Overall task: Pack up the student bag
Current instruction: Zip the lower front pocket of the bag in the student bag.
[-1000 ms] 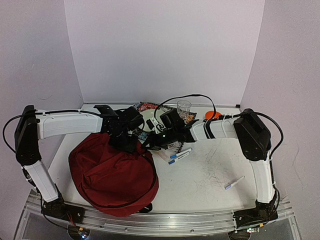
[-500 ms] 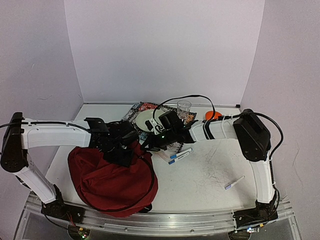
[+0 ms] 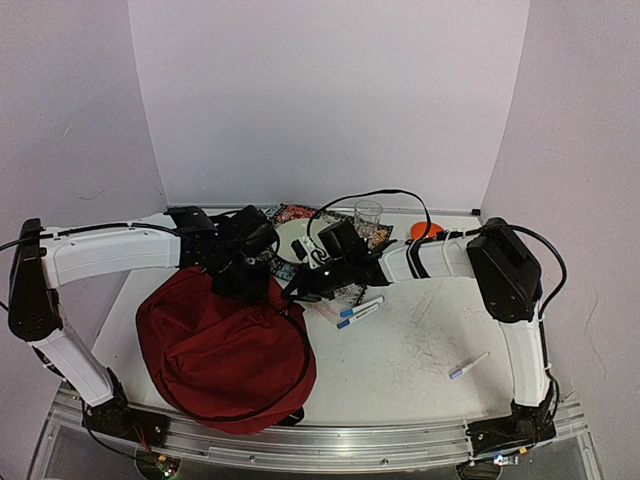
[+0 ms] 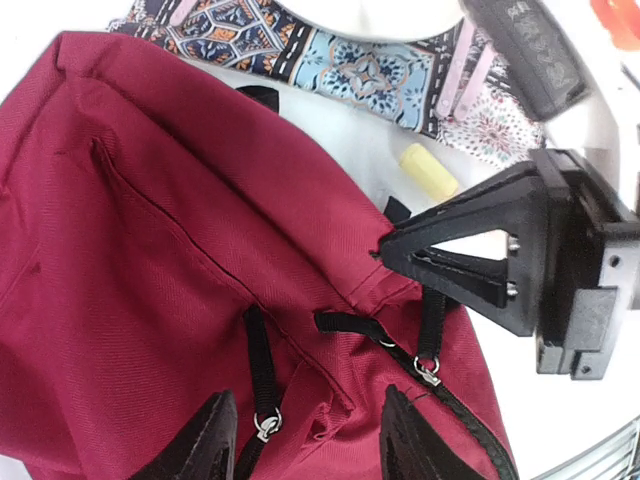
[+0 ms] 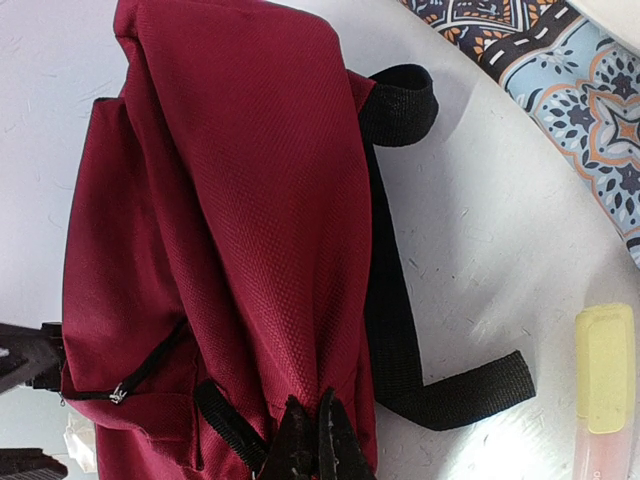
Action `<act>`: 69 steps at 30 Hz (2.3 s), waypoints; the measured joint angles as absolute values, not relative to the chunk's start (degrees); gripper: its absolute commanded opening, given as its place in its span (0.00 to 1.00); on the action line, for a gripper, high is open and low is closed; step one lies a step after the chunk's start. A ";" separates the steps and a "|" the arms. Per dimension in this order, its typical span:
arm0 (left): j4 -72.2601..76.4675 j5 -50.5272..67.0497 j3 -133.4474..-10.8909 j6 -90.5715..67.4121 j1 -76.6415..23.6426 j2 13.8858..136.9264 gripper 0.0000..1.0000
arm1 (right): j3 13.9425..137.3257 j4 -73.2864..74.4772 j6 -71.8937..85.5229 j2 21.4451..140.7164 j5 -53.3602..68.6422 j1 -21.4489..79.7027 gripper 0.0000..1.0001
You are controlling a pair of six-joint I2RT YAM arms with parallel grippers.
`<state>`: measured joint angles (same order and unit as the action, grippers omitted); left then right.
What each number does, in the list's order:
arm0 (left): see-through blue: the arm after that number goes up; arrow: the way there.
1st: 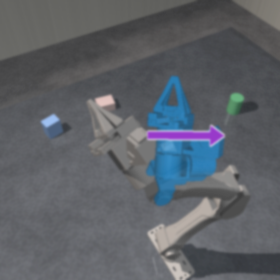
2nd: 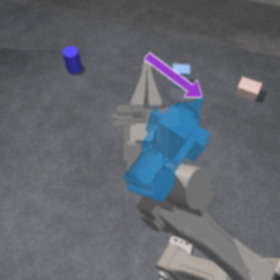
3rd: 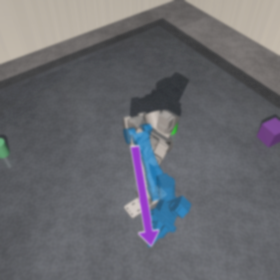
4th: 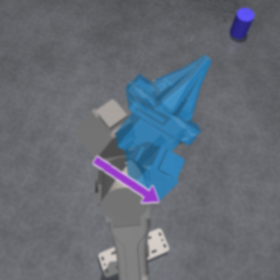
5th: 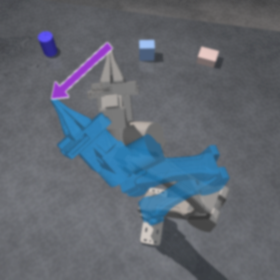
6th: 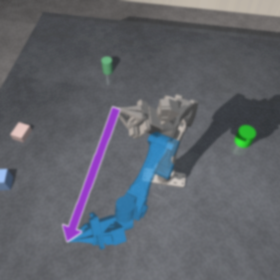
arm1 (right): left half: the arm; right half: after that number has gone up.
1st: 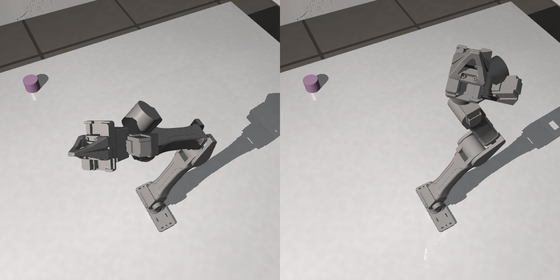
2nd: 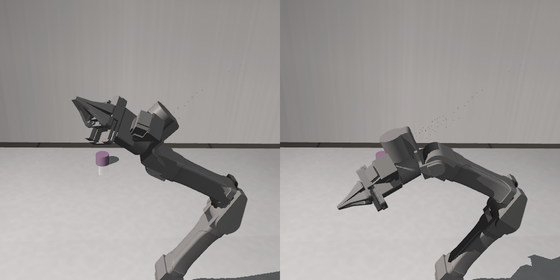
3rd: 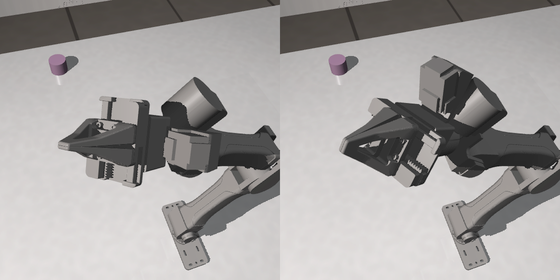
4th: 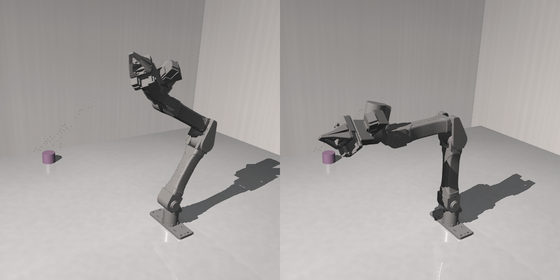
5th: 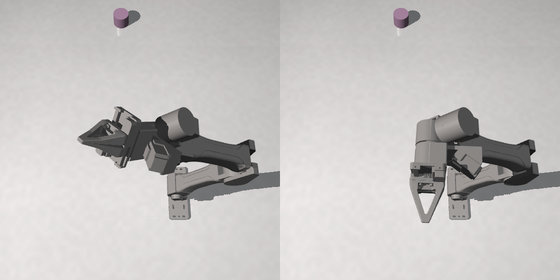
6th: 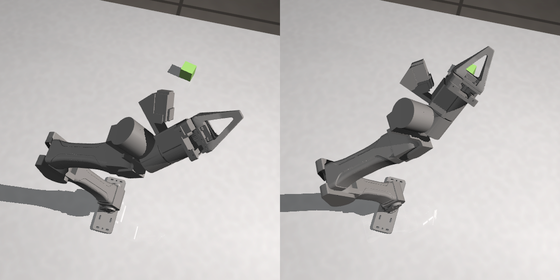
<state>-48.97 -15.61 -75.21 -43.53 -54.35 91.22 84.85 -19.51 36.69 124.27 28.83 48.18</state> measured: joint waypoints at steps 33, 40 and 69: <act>-45.70 -10.67 -69.98 -46.25 -50.31 93.76 0.00 | 81.34 -19.69 35.70 121.15 25.47 48.52 0.00; -45.73 -13.87 -66.36 -47.81 -50.48 83.66 0.00 | 78.77 -19.74 35.70 118.22 24.65 47.72 0.00; -60.41 -18.24 -49.59 -58.85 -49.80 61.41 0.00 | 77.69 -17.13 35.73 117.53 23.64 43.22 0.00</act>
